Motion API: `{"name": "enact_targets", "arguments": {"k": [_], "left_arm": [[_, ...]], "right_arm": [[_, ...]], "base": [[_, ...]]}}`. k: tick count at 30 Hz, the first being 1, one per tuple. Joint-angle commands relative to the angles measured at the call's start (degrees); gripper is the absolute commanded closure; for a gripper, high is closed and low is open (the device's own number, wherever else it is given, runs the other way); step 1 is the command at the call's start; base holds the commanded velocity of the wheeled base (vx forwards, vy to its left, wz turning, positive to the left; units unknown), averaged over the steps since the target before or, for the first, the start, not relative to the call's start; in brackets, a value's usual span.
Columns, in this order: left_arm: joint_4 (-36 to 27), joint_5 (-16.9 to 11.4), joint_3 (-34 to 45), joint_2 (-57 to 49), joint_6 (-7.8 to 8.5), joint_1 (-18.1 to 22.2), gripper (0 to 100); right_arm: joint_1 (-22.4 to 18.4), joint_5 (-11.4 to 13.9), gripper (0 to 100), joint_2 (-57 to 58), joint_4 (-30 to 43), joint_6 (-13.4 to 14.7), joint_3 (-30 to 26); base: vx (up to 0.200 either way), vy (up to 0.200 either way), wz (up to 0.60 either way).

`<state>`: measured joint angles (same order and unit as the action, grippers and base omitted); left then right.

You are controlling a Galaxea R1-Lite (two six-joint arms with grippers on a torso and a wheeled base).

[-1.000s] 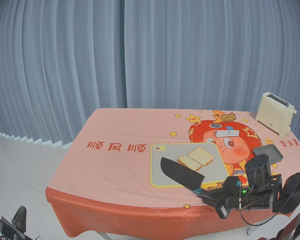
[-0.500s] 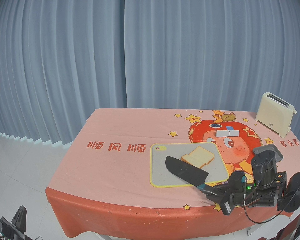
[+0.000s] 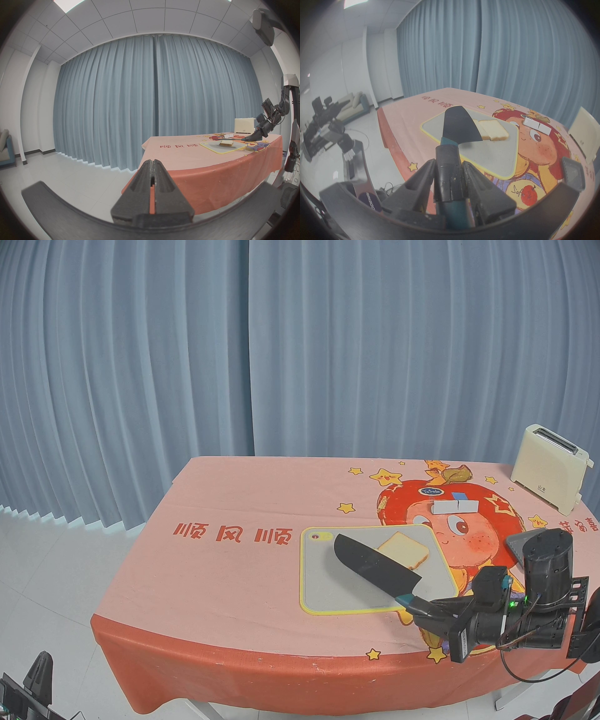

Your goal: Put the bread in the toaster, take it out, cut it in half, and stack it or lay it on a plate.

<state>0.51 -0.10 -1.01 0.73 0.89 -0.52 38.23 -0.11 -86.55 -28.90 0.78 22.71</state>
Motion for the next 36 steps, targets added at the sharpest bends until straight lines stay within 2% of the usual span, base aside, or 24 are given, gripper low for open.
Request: {"name": "enact_targets", "arguments": {"k": [1, 6, 11, 14, 17, 22, 36], "left_arm": [[-0.07, 0.01, 1.01, 0.06, -0.1, 0.0, 100], [-0.07, -0.08, 1.01, 0.06, -0.27, 0.0, 100], [-0.34, 0.1, 1.01, 0.06, -0.27, 0.08, 100], [-0.34, 0.1, 1.01, 0.06, -0.27, 0.08, 100], [-0.42, 0.1, 1.01, 0.06, -0.27, 0.08, 100], [-0.42, 0.1, 1.01, 0.06, -0.27, 0.08, 100], [-0.42, 0.1, 1.01, 0.06, -0.27, 0.08, 100]], "right_arm": [[0.0, 0.2, 100, 0.68, -0.19, 2.91, 2.07], [-0.7, 0.72, 100, 0.95, -0.19, 6.87, 2.95], [-0.7, 0.64, 100, 0.95, -0.45, 8.36, 2.6], [-0.79, 0.55, 100, 1.21, -2.65, 12.05, 2.43], [-0.88, 0.11, 100, 1.65, -5.9, 13.46, 2.16], [-1.93, -0.24, 100, 3.23, -9.06, 13.28, 1.9], [-0.88, 0.02, 100, 4.55, -9.15, 13.11, 1.46]], "base": [[0.0, 0.0, 0.0], [0.0, 0.0, 0.0], [0.0, 0.0, 0.0], [0.0, 0.0, 0.0], [0.0, 0.0, 0.0], [0.0, 0.0, 0.0], [0.0, 0.0, 0.0]]}}
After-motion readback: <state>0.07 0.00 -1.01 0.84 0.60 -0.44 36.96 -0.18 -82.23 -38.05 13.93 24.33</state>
